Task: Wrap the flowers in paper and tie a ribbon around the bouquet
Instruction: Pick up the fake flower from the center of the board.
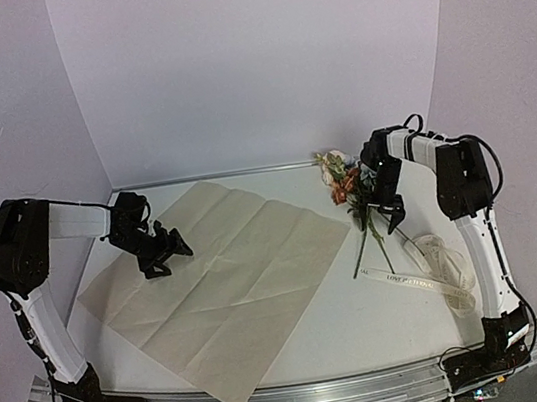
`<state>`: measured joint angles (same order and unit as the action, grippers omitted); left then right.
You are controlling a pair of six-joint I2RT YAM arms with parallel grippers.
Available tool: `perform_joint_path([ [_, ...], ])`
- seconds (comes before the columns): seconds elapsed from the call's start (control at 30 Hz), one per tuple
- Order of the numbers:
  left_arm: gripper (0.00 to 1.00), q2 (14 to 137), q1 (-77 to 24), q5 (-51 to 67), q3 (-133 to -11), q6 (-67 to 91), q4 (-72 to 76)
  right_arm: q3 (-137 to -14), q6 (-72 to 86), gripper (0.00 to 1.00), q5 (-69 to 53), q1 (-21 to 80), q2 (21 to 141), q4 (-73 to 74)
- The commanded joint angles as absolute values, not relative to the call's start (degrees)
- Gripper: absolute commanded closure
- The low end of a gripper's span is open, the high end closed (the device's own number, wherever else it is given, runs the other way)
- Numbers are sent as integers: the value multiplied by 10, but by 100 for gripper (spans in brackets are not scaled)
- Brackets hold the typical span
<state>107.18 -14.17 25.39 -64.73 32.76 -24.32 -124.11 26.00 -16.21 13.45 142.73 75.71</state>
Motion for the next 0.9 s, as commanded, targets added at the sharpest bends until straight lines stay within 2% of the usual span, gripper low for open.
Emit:
perform_joint_path([
  [0.0,13,1060,-141,254,-653,314,-258,-1204,275,30,-152,148,1388,808],
  [0.07,13,1061,-141,254,-654,315,-256,-1207,277,43,-154,156,1385,808],
  [0.13,13,1062,-141,254,-656,315,-256,-1212,288,65,-146,162,1382,820],
  [0.17,13,1062,-141,255,-657,315,-256,-1204,293,73,-144,163,1376,822],
  [0.23,13,1062,-141,256,-659,314,-256,-1191,301,85,-147,165,1366,817],
  [0.33,14,1064,-141,258,-663,309,-258,-1188,300,97,-156,171,1359,817],
  [0.37,14,1066,-141,260,-664,307,-259,-1188,297,100,-158,173,1355,817],
  [0.87,15,1126,-187,291,-681,364,-182,-1228,247,100,-161,176,1250,800],
])
